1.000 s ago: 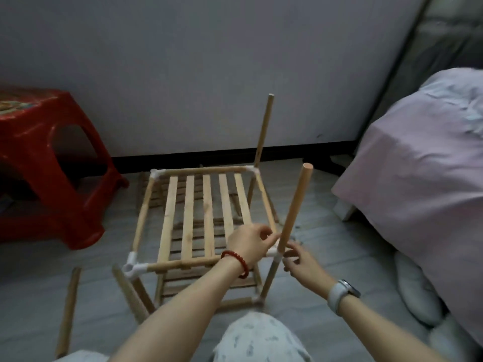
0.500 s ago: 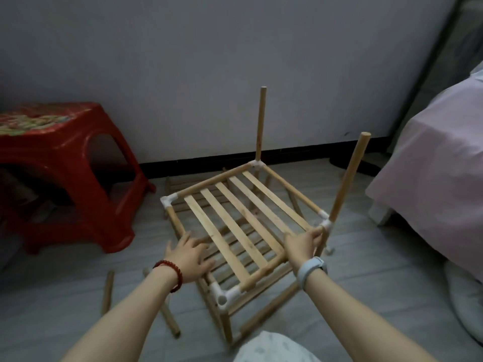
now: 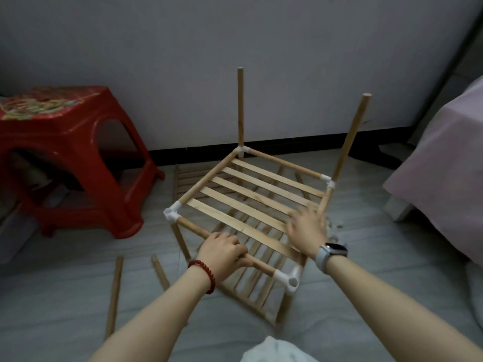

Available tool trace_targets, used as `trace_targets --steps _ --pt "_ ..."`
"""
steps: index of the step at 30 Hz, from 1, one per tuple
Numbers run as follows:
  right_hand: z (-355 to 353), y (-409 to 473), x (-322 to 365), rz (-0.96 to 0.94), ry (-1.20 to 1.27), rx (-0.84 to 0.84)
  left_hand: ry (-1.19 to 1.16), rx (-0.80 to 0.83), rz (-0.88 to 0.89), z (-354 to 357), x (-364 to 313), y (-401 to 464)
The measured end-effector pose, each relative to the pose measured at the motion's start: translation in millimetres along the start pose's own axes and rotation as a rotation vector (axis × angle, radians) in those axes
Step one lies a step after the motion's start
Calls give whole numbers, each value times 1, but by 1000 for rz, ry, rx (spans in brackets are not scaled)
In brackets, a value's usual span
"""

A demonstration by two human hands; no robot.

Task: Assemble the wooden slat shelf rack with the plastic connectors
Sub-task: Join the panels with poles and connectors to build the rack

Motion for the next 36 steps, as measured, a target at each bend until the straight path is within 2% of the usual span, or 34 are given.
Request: trace_targets --steps 3,7,10,13,15,18,21,24,27,30,36 --pt "12 -28 9 -228 100 135 22 -23 -74 1 -24 17" --pt "9 -45 -13 -180 -95 220 -123 -58 -203 1 -54 37" --pt "-6 -45 -23 -117 -212 197 -171 -65 -193 3 -58 39" --pt "-17 -40 -13 -100 -122 139 -114 -89 -115 -2 -33 30" --pt "-24 -34 11 -177 -50 84 -155 -141 -118 -20 -4 21" --pt "-21 -19 69 -330 19 43 -169 -269 -217 -37 45 2" --pt "5 -6 142 -457 50 75 -206 -367 -404 -29 99 -32" --pt "58 -4 203 -607 28 201 -308 -241 -649 15 149 -74" --pt "146 -15 228 -651 -128 533 -488 19 -842 92 184 -122" --pt "230 -20 218 -523 -196 721 -590 216 -901 160 202 -159" --pt "342 -11 172 -166 -161 720 -792 285 -1217 271 222 -178"
Point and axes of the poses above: each hand's wrist, its own y-axis towards the middle knuckle, its own z-axis out of the palm, x = y × z, the point moved 2 cm from there along y, towards the middle knuckle, and after that the axes turned 10 degrees about y, right-handed, at the moved point
